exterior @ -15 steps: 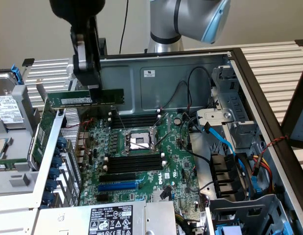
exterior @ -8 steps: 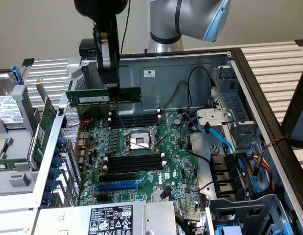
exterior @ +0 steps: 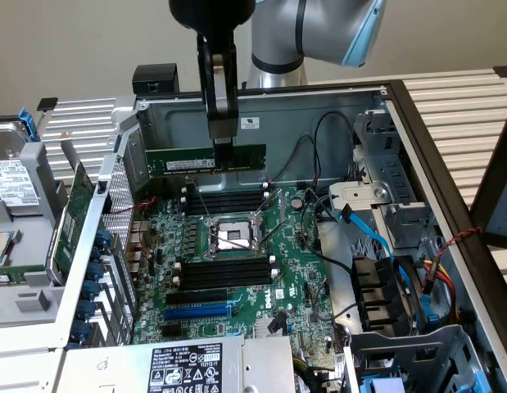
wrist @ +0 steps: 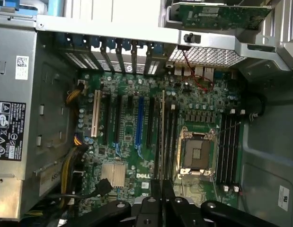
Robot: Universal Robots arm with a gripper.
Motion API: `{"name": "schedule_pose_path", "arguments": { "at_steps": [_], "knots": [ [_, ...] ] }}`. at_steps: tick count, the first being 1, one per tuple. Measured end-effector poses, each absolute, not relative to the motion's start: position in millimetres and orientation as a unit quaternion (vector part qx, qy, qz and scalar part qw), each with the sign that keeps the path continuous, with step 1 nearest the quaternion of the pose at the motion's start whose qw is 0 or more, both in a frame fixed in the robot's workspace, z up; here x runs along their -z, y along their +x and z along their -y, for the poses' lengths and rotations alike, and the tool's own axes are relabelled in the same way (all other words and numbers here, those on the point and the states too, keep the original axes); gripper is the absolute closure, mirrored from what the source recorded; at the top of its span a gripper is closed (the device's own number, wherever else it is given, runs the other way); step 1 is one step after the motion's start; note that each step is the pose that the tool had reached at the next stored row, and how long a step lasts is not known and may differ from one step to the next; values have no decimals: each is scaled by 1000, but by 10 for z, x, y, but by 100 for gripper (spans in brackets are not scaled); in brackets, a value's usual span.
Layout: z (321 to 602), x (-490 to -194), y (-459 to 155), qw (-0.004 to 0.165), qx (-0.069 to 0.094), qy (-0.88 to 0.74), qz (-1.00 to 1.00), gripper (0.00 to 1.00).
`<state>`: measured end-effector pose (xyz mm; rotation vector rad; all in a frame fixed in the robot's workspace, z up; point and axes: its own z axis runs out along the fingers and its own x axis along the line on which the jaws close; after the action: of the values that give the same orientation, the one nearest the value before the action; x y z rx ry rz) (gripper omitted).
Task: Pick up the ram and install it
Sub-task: 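Pick up the ram and move it above insertion slot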
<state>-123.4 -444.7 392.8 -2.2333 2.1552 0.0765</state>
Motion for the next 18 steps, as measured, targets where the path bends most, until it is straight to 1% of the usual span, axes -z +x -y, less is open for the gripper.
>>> {"name": "schedule_pose_path", "arguments": {
  "at_steps": [4,13,18],
  "knots": [
    [4325,-3877,-1207,18,-24,-719,-694,87],
    [4316,-3790,-1206,19,-25,-719,-694,87],
    [4258,-3761,-1203,19,-25,-719,-694,87]
  ]
}}
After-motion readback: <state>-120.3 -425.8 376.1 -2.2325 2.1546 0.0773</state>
